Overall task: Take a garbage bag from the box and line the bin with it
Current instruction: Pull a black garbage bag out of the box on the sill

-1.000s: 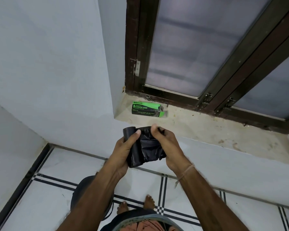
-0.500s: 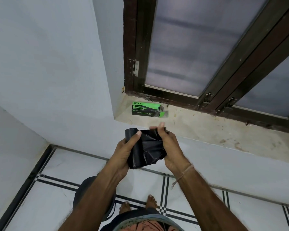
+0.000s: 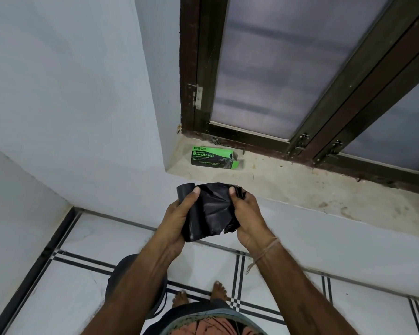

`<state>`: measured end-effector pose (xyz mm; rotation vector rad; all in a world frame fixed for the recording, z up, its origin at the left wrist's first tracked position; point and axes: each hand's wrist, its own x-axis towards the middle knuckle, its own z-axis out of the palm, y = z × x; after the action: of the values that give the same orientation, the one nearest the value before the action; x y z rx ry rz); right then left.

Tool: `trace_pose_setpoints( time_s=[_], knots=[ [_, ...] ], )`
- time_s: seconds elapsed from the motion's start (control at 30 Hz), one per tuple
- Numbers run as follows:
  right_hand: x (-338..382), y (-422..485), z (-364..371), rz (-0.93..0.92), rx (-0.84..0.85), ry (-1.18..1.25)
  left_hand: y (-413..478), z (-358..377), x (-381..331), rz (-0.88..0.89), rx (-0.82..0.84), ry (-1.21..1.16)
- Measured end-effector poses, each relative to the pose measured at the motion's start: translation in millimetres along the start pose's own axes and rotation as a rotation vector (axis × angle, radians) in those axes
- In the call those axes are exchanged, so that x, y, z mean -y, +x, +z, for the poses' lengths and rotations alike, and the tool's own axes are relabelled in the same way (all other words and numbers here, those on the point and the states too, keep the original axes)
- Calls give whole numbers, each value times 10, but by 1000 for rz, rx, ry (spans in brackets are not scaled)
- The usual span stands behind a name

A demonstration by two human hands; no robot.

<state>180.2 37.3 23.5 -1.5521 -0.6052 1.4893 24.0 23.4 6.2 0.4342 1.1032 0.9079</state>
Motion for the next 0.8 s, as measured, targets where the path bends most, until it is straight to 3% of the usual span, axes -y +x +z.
trace_pose_setpoints(
  time_s=[0.17,0.6,0.7,0.8],
  knots=[
    [24,-79,-28,-133,237,-131,-24,-1,18,-13,48,28],
    [-21,-70,34,-49,-5,-63,-23,-19,29,1,37,37],
    [1,-97,4,-36,96,-28,-16,-26,41,4,53,53],
    [13,-137,-17,-133,256,-149,-14,-55,40,-2,95,88]
  ],
)
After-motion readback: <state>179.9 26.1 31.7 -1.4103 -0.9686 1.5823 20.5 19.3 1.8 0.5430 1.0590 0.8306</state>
